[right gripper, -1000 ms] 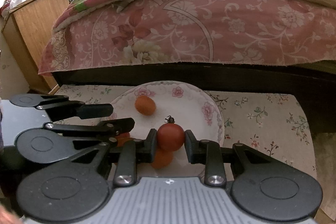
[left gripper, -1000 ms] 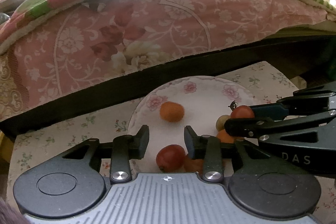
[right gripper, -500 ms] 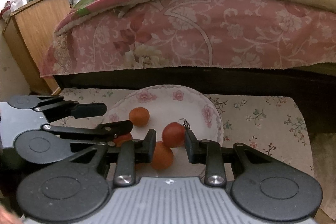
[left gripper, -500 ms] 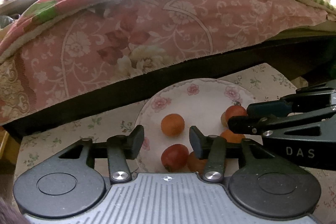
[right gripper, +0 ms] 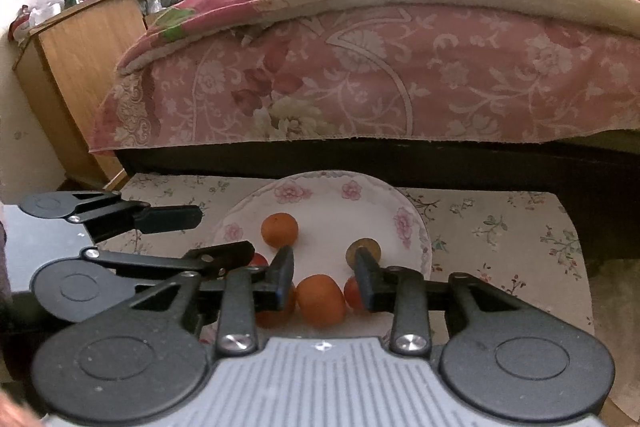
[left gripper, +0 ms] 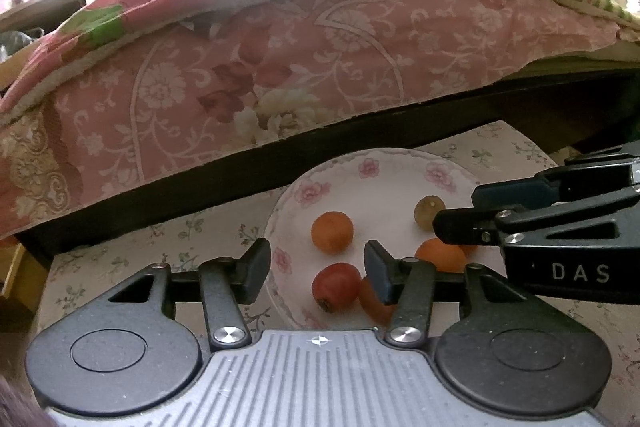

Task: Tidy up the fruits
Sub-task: 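Open both tools to drop the tangerine and tomato onto the plate, then move both tools back toward the remaining kiwis and tangerine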

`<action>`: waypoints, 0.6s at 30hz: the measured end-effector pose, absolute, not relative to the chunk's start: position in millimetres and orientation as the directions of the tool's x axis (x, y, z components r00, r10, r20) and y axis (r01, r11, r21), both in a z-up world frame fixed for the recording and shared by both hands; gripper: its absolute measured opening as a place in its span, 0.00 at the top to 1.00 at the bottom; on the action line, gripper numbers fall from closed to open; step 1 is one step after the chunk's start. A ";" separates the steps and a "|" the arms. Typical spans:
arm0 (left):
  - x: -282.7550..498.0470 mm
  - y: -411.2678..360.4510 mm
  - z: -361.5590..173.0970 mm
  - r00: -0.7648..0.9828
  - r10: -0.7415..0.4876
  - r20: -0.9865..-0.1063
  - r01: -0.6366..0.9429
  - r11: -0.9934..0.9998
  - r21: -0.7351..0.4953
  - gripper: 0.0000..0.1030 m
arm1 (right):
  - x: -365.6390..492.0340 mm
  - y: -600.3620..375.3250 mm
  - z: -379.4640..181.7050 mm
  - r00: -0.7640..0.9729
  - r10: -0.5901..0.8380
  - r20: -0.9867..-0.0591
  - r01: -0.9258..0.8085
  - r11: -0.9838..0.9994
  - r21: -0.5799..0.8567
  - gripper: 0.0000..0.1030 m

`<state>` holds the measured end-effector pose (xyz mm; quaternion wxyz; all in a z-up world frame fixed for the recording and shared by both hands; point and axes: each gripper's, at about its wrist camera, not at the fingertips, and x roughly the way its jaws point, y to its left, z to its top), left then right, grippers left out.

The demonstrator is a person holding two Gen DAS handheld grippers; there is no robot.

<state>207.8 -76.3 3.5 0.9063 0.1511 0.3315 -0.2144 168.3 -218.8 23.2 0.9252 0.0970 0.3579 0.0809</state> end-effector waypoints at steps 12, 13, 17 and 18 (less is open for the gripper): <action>188.5 -71.1 17.5 0.699 -0.285 -0.656 0.487 0.861 0.144 0.41 | 151.6 -211.9 37.6 0.742 0.227 -0.630 -0.104 0.969 0.226 0.66; 187.1 -70.9 18.6 0.699 -0.286 -0.655 0.487 0.861 0.145 0.41 | 149.6 -211.4 38.6 0.743 0.227 -0.630 -0.104 0.968 0.226 0.66; 181.2 -69.3 22.1 0.702 -0.285 -0.653 0.486 0.862 0.145 0.40 | 142.2 -209.2 42.5 0.746 0.228 -0.626 -0.108 0.968 0.225 0.66; 179.3 -68.8 23.0 0.703 -0.285 -0.652 0.484 0.863 0.146 0.40 | 140.6 -208.6 43.6 0.746 0.230 -0.625 -0.108 0.968 0.227 0.66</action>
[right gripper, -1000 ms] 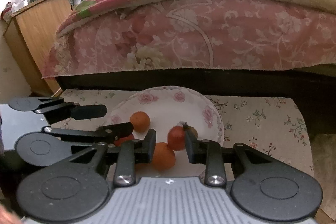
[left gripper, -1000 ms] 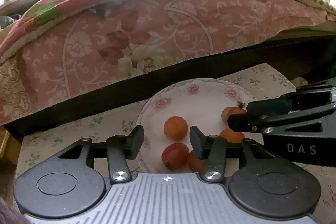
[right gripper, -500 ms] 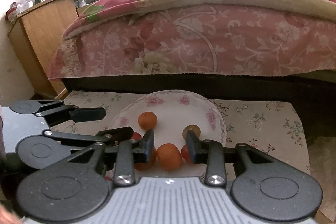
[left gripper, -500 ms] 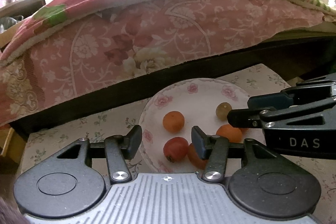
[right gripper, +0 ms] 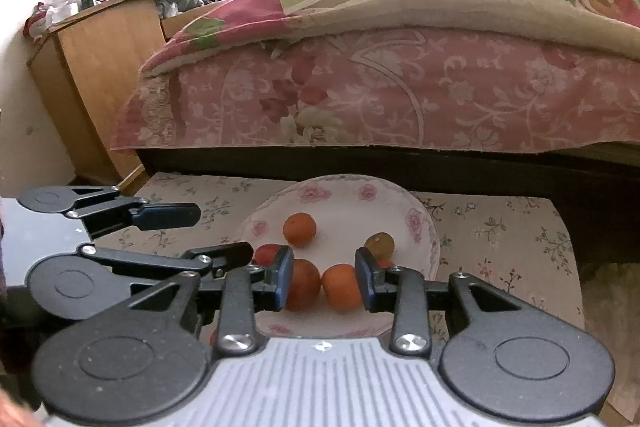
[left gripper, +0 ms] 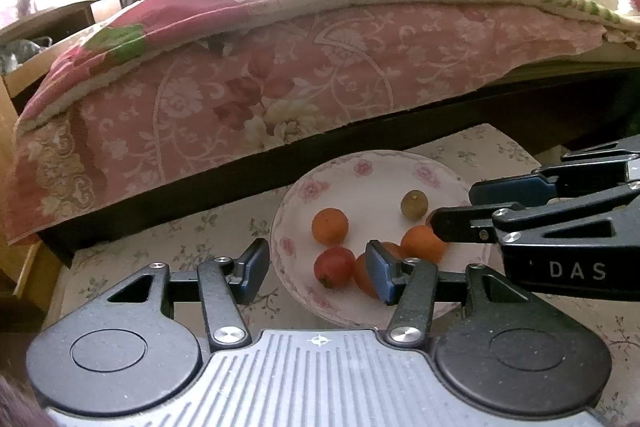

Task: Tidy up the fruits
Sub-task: 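Move both tools back toward the remaining kiwis and tangerine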

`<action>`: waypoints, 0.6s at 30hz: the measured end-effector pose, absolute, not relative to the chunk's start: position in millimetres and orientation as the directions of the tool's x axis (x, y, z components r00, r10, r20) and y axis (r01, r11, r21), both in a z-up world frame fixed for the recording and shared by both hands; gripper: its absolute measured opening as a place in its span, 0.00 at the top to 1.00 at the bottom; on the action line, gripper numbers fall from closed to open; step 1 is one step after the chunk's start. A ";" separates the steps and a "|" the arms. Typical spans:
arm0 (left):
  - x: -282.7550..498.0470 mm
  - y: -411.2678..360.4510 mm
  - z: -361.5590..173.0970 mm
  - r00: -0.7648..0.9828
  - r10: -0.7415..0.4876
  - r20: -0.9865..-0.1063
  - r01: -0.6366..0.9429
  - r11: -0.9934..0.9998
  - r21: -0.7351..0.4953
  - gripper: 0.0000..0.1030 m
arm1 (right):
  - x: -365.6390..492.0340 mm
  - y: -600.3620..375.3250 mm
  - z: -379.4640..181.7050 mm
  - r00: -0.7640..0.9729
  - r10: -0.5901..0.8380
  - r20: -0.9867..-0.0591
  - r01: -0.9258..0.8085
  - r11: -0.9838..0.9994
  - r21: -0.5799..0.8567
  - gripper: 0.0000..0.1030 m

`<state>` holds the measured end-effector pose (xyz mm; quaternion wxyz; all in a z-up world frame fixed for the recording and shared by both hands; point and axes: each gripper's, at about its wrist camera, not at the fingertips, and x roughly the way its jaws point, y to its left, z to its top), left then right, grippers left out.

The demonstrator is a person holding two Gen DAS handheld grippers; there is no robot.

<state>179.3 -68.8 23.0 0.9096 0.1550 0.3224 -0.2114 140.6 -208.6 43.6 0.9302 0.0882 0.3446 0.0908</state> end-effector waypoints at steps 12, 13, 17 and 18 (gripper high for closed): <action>150.6 -52.2 31.8 0.702 -0.276 -0.656 0.487 0.859 0.159 0.40 | 116.1 -191.9 51.5 0.735 0.256 -0.628 -0.140 0.964 0.228 0.66; 147.9 -50.4 32.1 0.701 -0.275 -0.658 0.487 0.858 0.161 0.40 | 113.9 -189.9 51.9 0.733 0.259 -0.629 -0.145 0.963 0.227 0.66; 136.6 -41.8 32.8 0.699 -0.270 -0.663 0.490 0.855 0.169 0.40 | 103.8 -180.7 52.6 0.723 0.274 -0.634 -0.166 0.960 0.225 0.66; 133.1 -39.0 32.7 0.697 -0.269 -0.665 0.489 0.856 0.167 0.40 | 101.1 -178.1 52.5 0.720 0.278 -0.636 -0.173 0.959 0.224 0.66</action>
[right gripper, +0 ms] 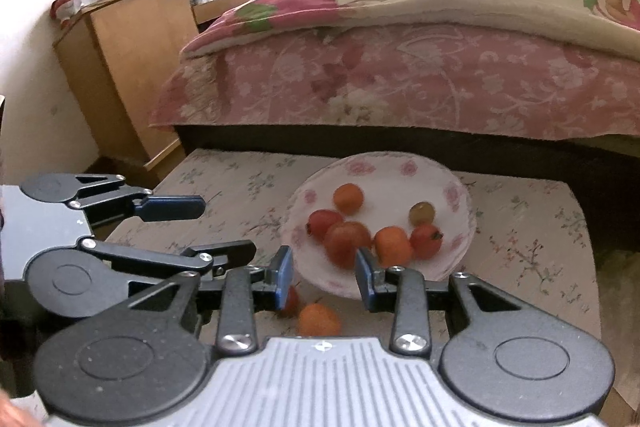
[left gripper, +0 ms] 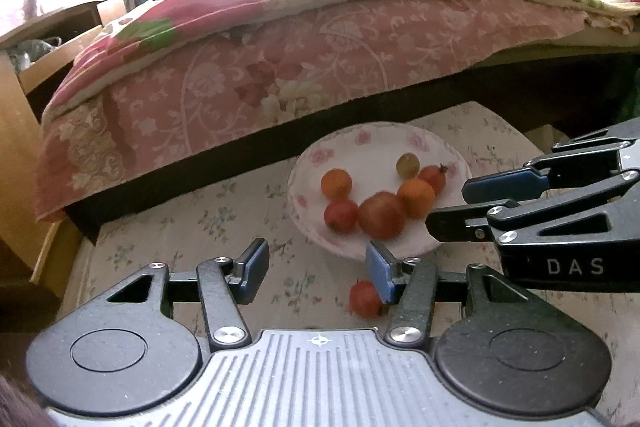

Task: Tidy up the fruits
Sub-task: 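Move both tools back toward the remaining kiwis and tangerine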

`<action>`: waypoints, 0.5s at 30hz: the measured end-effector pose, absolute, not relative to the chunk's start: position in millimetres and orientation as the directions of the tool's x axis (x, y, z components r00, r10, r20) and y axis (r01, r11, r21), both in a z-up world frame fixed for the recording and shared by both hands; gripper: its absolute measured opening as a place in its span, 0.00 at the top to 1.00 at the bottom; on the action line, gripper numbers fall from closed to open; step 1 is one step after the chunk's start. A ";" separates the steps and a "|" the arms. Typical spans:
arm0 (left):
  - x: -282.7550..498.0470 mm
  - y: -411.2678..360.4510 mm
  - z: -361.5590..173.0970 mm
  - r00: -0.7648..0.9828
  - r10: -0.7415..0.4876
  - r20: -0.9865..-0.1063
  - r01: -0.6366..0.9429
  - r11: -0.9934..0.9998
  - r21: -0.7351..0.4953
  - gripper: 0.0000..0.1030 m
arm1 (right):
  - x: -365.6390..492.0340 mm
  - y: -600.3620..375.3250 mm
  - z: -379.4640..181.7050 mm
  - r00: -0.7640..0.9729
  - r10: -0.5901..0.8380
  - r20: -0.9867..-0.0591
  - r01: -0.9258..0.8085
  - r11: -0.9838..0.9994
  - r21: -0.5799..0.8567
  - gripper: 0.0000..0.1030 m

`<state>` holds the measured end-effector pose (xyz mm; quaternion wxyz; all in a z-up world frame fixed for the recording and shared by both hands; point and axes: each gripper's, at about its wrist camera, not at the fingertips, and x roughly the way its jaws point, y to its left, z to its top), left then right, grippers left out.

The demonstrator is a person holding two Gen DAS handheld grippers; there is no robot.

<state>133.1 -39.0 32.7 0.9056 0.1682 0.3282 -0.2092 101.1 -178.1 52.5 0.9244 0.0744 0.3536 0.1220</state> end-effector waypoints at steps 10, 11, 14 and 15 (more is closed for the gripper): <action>105.8 -19.4 17.0 0.659 -0.261 -0.706 0.507 0.847 0.160 0.35 | 83.9 -163.9 38.3 0.672 0.296 -0.679 -0.207 0.955 0.212 0.65; 105.1 -18.0 15.4 0.653 -0.263 -0.710 0.508 0.848 0.153 0.35 | 82.8 -163.3 36.1 0.667 0.296 -0.684 -0.207 0.955 0.212 0.65; 104.2 -11.8 7.3 0.631 -0.273 -0.726 0.514 0.848 0.128 0.34 | 81.0 -161.3 27.8 0.648 0.298 -0.701 -0.216 0.954 0.206 0.65; 104.3 -9.9 3.7 0.621 -0.275 -0.734 0.516 0.848 0.119 0.34 | 81.3 -161.3 24.3 0.641 0.296 -0.708 -0.216 0.955 0.203 0.65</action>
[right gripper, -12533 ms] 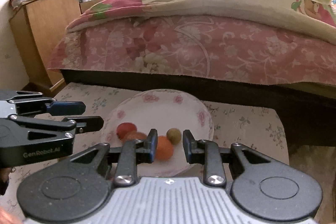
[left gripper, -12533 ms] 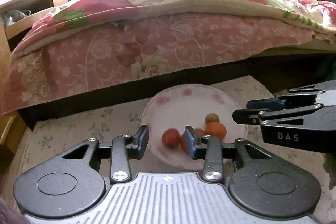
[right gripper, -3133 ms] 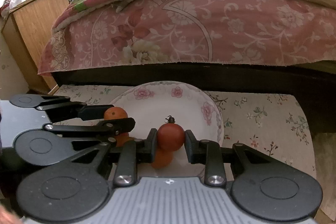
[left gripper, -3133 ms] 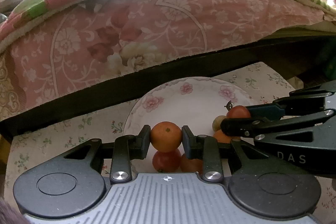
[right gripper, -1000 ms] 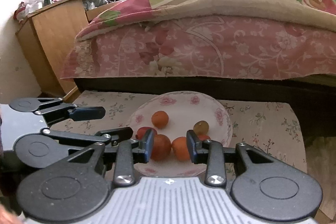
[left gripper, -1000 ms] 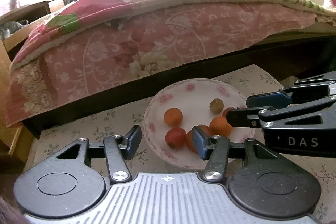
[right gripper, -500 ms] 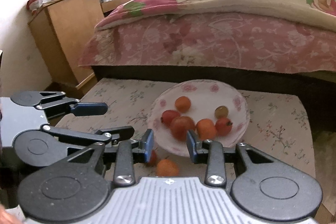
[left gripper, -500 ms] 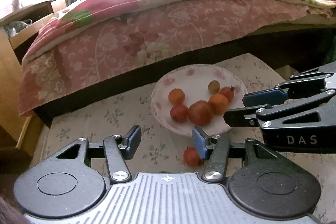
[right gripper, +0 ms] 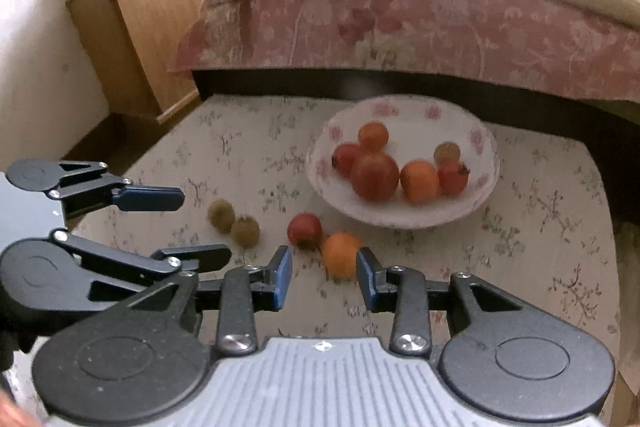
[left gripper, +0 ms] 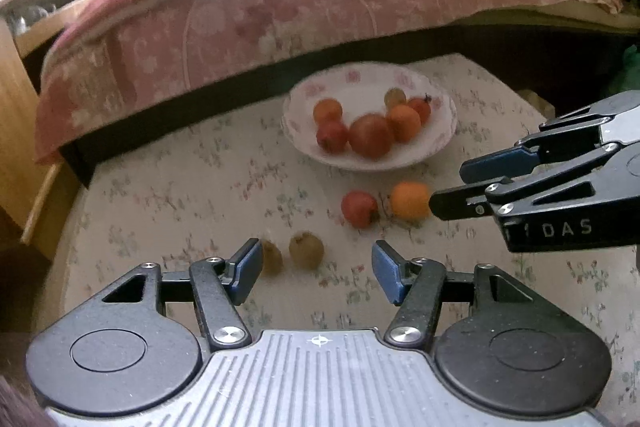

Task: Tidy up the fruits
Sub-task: 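Move both tools back toward the remaining kiwis and tangerine, then grasp a brown kiwi with the left tool while the right tool grasps a tangerine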

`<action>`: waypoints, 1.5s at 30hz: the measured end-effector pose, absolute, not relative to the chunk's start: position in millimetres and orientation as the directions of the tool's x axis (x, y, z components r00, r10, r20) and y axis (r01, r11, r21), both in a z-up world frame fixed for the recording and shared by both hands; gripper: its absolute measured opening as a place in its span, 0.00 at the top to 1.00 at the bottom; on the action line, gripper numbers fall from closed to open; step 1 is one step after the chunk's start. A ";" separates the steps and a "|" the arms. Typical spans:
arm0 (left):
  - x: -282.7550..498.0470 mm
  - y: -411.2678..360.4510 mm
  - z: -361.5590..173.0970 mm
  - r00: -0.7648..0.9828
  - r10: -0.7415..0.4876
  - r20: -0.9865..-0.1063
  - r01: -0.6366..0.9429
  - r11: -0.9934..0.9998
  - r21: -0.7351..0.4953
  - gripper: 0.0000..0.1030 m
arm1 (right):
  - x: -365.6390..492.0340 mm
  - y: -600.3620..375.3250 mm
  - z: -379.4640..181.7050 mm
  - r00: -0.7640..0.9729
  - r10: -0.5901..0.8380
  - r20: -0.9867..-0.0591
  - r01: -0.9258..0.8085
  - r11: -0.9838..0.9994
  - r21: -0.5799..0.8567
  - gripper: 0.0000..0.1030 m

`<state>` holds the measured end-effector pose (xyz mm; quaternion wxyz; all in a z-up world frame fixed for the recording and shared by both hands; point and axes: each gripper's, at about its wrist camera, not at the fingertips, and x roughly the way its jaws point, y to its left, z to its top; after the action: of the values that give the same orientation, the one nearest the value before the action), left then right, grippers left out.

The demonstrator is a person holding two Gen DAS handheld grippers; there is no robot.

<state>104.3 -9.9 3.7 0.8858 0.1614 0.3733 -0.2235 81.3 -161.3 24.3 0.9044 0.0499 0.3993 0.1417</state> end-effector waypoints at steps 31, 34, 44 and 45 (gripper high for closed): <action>142.8 14.0 -31.1 0.562 -0.288 -0.775 0.520 0.852 0.060 0.34 | 122.5 -159.2 -22.8 0.611 0.324 -0.722 -0.234 0.946 0.227 0.64; 146.1 15.1 -32.9 0.567 -0.288 -0.771 0.521 0.851 0.065 0.34 | 120.9 -156.7 -22.8 0.617 0.314 -0.722 -0.245 0.948 0.202 0.64; 153.6 15.0 -37.6 0.565 -0.312 -0.764 0.550 0.833 0.066 0.39 | 119.3 -157.7 -22.7 0.614 0.312 -0.725 -0.245 0.948 0.201 0.64; 154.8 15.3 -37.7 0.563 -0.313 -0.765 0.550 0.833 0.064 0.40 | 119.5 -158.2 -22.9 0.613 0.315 -0.724 -0.244 0.948 0.205 0.64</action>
<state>154.8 15.3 -37.7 0.8714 0.1492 0.3964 -0.2475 119.5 -158.2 -22.9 0.8971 0.0428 0.4112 0.1557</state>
